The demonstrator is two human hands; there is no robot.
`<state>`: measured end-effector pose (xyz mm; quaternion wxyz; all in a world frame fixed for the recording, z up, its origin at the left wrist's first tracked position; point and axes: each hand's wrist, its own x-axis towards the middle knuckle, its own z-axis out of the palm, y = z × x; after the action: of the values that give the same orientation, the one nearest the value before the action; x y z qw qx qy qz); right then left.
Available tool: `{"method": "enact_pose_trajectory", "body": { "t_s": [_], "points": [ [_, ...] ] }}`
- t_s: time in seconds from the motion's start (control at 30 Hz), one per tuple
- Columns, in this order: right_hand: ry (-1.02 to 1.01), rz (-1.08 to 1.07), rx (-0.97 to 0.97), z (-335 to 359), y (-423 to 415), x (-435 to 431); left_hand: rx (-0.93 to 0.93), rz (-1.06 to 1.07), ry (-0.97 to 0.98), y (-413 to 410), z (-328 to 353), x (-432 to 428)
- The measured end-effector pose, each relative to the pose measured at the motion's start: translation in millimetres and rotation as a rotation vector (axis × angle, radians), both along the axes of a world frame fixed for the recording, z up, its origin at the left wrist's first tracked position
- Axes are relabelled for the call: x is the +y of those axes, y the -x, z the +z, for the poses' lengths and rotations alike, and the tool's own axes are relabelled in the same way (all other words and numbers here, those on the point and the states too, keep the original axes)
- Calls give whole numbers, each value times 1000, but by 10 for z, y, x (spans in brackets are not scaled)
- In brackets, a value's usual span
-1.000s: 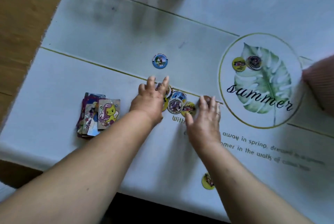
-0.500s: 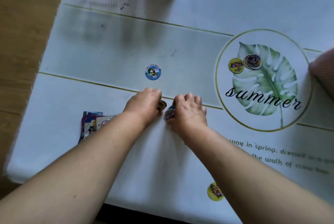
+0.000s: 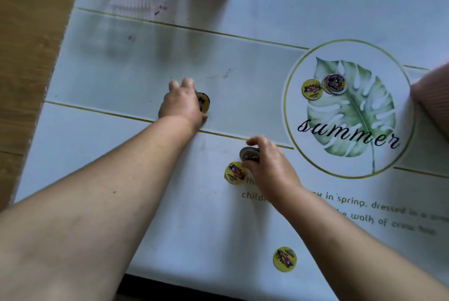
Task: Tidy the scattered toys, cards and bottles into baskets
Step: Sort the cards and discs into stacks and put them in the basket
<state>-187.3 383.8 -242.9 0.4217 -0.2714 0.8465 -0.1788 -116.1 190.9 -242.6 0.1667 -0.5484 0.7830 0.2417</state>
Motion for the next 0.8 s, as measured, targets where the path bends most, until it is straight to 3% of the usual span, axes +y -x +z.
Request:
{"method": "enact_pose_trajectory", "body": {
  "t_s": [0.07, 0.2, 0.33, 0.4, 0.47, 0.6, 0.67, 0.8],
  "points": [
    [11, -34, -40, 13, 0, 53, 8, -16, 10, -41, -35, 58],
    [-79, 346, 38, 16, -251, 103, 47, -14, -6, -81, -115, 238],
    [-48, 407, 123, 6, -300, 82, 178, 104, -97, -61, -68, 450],
    [-47, 304, 36, 49, -152, 63, 264, 169, -131, -65, -24, 585],
    [-5, 50, 3, 82, 160, 84, 355, 196, -171, -43, 10, 721],
    [130, -311, 225, 116, 1023, 47, 429, 140, -228, 4, 66, 954],
    [100, -346, 289, 90, 1454, -41, 440, 120, -245, 42, 75, 1064],
    [-135, -187, 390, -42, 1987, -195, 461, 143, -260, 81, 53, 1196]
  ]
}}
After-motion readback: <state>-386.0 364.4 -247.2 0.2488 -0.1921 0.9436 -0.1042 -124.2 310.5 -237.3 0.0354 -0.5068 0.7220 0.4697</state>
